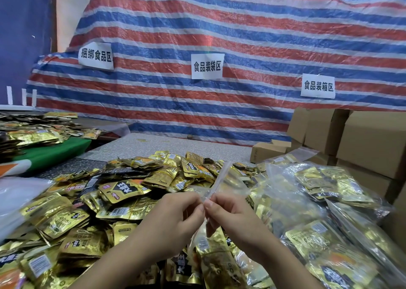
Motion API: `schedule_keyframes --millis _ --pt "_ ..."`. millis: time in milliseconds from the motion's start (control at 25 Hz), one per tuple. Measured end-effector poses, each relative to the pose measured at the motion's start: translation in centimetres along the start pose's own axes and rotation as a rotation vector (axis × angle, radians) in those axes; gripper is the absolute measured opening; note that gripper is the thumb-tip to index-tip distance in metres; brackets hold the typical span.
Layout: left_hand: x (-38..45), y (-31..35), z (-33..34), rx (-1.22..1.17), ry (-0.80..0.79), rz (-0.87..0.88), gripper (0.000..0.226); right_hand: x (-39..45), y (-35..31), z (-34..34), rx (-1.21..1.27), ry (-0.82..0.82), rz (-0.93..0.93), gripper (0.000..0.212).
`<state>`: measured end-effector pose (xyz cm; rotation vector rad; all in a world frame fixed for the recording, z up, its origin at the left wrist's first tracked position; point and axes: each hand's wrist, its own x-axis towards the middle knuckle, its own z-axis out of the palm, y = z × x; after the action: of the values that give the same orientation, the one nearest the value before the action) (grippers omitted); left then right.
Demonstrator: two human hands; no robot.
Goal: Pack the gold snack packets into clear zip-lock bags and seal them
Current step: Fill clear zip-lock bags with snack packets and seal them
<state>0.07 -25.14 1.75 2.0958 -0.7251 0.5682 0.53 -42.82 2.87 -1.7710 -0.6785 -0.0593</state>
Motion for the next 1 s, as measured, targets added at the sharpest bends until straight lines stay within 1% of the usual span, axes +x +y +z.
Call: schedule_keyframes --millis 120,240,320,400,440,480,560,680,720,800,840,960,1000 --pt "0.0 0.2 0.1 -0.044 0.034 -0.024 0.033 0.1 0.1 0.1 -0.013 0.03 -0.022 0.038" --pt "0.2 0.4 0.1 -0.036 0.111 -0.063 0.028 0.1 0.1 0.1 -0.072 0.058 -0.042 0.033" --pt "0.7 0.0 -0.8 -0.09 0.239 -0.184 0.029 0.3 0.3 -0.5 -0.099 0.172 -0.023 0.037" --pt "1.0 -0.5 -2.0 -0.17 0.384 -0.289 0.028 0.6 0.6 -1.5 -0.116 0.368 -0.002 0.04" --pt "1.0 -0.6 -2.4 -0.155 0.444 -0.296 0.028 0.7 0.8 -1.8 -0.125 0.456 0.003 0.039" --pt "0.9 -0.5 -2.5 -0.12 0.482 -0.285 0.028 0.8 0.9 -2.0 -0.13 0.52 0.007 0.038" --pt "0.7 0.0 -2.2 -0.088 0.521 -0.247 0.03 0.9 1.0 -1.9 -0.132 0.592 0.002 0.036" --pt "0.4 0.2 -2.0 -0.1 0.56 -0.211 0.032 0.8 1.0 -1.4 -0.198 0.604 -0.025 0.035" --pt "0.5 0.2 -2.1 -0.092 0.567 -0.196 0.031 0.6 0.9 -1.3 -0.251 0.595 -0.049 0.032" --pt "0.4 0.1 -2.1 -0.045 0.565 -0.155 0.031 0.5 0.7 -1.0 -0.415 0.581 -0.112 0.019" --pt "0.4 0.1 -2.1 -0.007 0.561 -0.127 0.03 0.4 0.6 -0.8 -0.505 0.581 -0.144 0.017" --pt "0.2 0.3 -1.7 0.143 0.522 0.003 0.031 0.2 0.2 -0.2 -0.687 0.589 -0.235 0.016" --pt "0.2 0.3 -1.6 0.197 0.491 0.048 0.031 0.1 0.0 0.0 -0.722 0.605 -0.241 0.022"
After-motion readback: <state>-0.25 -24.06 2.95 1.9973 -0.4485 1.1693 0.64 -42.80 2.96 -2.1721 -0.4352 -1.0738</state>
